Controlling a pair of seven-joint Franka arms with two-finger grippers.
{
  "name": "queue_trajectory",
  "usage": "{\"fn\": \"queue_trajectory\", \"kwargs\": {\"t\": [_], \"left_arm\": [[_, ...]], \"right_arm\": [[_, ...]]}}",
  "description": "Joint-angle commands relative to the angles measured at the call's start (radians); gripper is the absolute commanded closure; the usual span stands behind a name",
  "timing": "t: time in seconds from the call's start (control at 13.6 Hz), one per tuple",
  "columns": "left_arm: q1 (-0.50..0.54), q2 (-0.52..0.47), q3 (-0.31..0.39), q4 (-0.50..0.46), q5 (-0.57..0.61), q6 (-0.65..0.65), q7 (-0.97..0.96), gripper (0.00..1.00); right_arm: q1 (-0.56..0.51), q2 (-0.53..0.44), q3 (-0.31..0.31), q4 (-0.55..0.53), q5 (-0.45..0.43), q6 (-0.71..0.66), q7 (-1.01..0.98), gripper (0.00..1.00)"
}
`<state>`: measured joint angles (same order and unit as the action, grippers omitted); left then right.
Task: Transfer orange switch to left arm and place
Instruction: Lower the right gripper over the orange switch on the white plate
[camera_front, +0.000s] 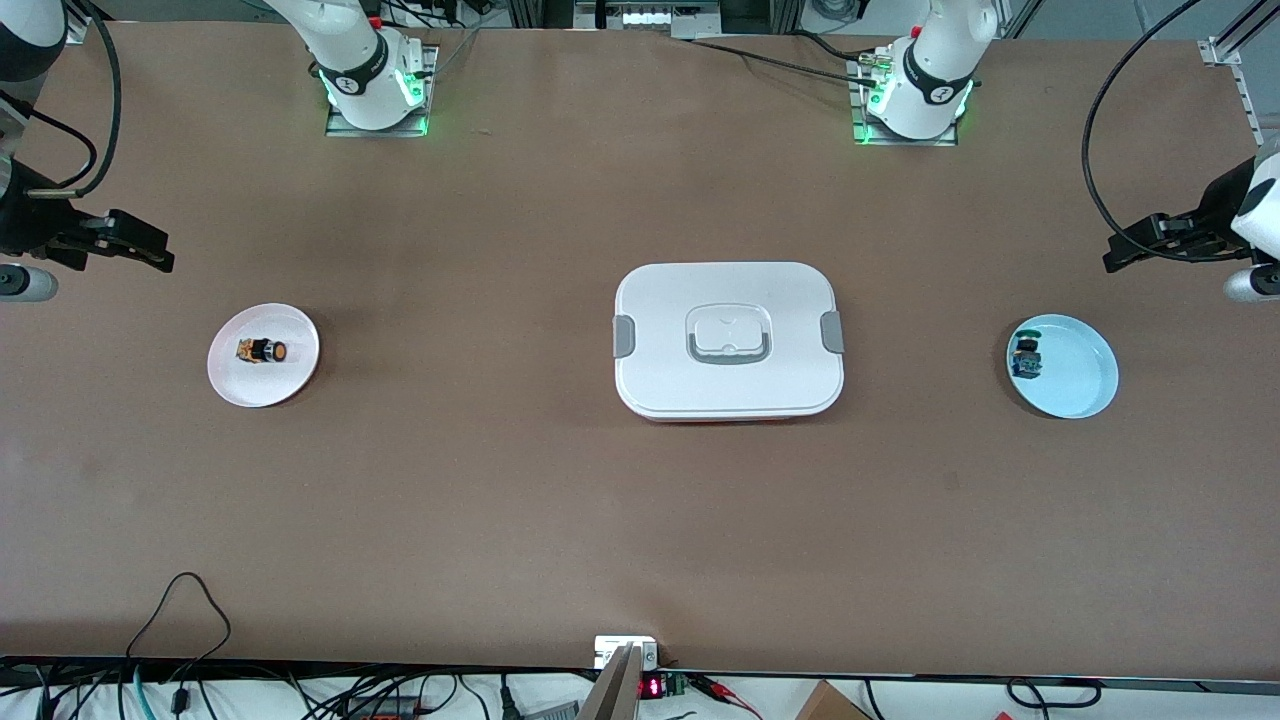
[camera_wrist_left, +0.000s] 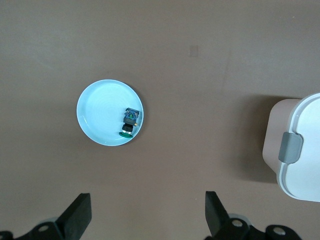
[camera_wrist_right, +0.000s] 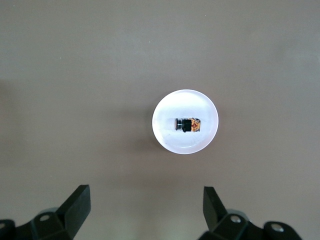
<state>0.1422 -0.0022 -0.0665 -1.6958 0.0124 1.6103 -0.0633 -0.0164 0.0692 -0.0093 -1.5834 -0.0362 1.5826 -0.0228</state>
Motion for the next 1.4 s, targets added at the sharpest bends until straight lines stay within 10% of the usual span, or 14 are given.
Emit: {"fn": "queue_trajectory", "kwargs": {"t": [0.0,1.33], "left_arm": [[0.007,0.01,-0.004,0.019,-0.005,-0.006,0.0,0.0],[0.007,0.011,-0.004,0.018,-0.005,-0.006,0.0,0.0]], "right_arm": [[-0.008,-0.015,0.003,0.003,0.019,-0.024,-0.009,0.0],[-0.013,0.067,0.002,0.005,0.015,-0.001,-0.005,0.0]]}}
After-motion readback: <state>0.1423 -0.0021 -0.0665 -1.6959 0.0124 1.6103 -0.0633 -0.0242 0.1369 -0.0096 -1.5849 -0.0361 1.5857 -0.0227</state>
